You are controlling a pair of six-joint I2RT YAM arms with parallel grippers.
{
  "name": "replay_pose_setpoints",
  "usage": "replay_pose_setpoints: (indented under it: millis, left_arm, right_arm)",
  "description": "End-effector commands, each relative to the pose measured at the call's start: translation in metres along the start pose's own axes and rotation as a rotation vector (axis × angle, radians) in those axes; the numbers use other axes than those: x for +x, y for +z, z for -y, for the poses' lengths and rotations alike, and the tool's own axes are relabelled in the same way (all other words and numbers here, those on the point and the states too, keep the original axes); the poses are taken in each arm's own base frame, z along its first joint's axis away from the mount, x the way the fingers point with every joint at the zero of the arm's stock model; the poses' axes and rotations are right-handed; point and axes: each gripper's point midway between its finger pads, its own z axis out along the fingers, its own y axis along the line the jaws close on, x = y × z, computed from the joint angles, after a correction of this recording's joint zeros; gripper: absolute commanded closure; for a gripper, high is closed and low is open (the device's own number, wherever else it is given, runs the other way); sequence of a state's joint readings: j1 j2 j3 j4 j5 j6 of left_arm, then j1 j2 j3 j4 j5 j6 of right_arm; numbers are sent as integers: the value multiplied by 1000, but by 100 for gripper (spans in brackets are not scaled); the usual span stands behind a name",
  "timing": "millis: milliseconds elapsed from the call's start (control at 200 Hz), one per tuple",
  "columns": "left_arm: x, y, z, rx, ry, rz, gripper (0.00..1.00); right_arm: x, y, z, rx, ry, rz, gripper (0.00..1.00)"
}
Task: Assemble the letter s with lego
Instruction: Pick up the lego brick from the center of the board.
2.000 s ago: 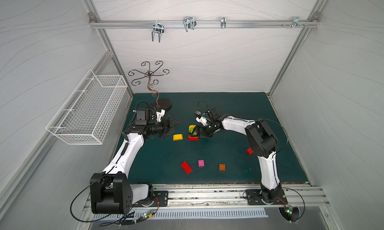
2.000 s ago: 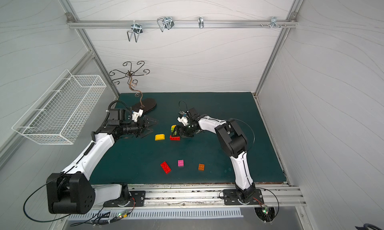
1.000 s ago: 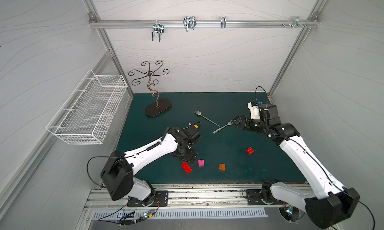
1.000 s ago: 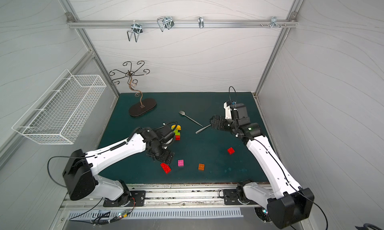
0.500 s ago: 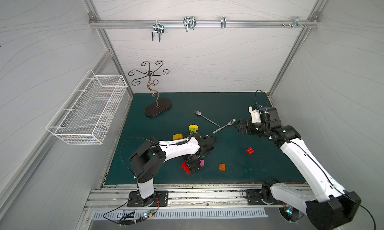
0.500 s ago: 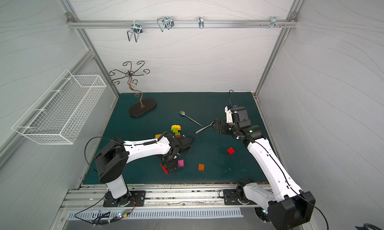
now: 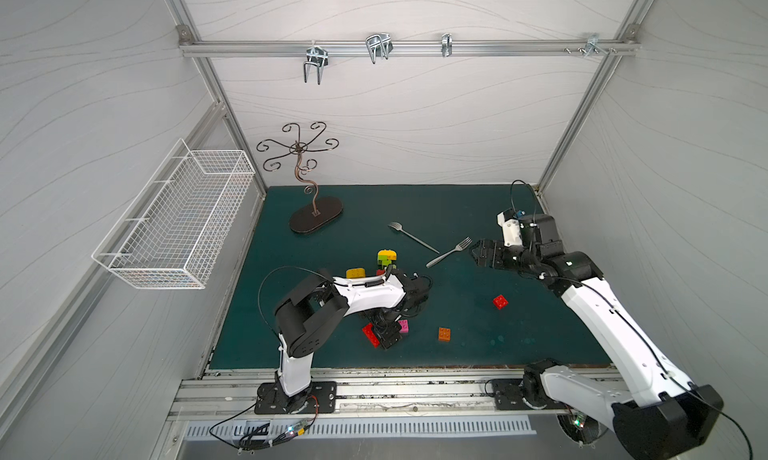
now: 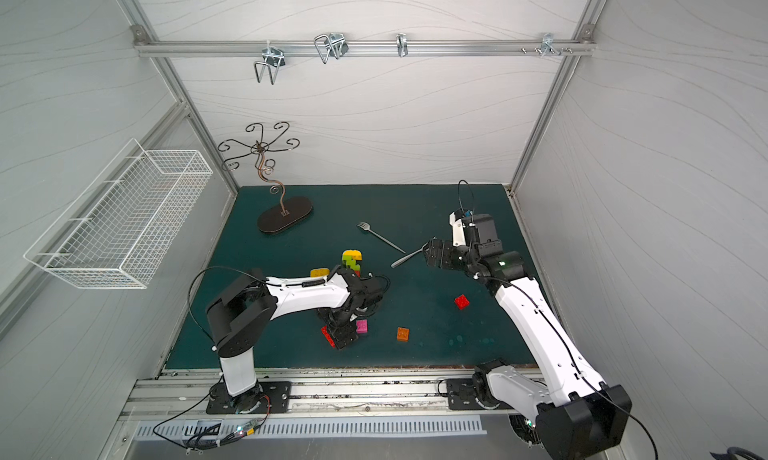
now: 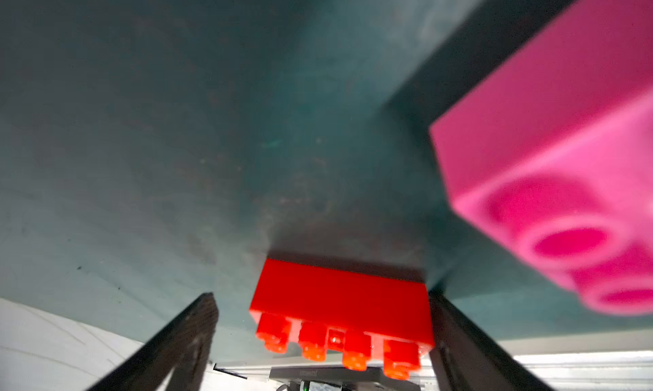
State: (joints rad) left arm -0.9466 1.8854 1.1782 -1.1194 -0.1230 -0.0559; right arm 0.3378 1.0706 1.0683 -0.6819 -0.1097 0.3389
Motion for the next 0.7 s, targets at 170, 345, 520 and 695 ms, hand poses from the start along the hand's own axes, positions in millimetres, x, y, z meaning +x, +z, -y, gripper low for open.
replay_pose_setpoints:
  millis: [170, 345, 520, 695]
  left_arm:
    - [7, 5, 8, 63, 4, -51, 23]
    - [7, -15, 4, 71, -56, 2, 35]
    - [-5, -90, -12, 98, -225, 181, 43]
    - [-51, -147, -8, 219, -421, 312, 56]
  right_arm:
    - [4, -1, 2, 3, -8, -18, 1]
    - [3, -4, 3, 12, -7, -14, 1]
    - [-4, -18, 6, 46, -1, 31, 1]
    - [-12, -41, 22, 138, 45, 127, 1]
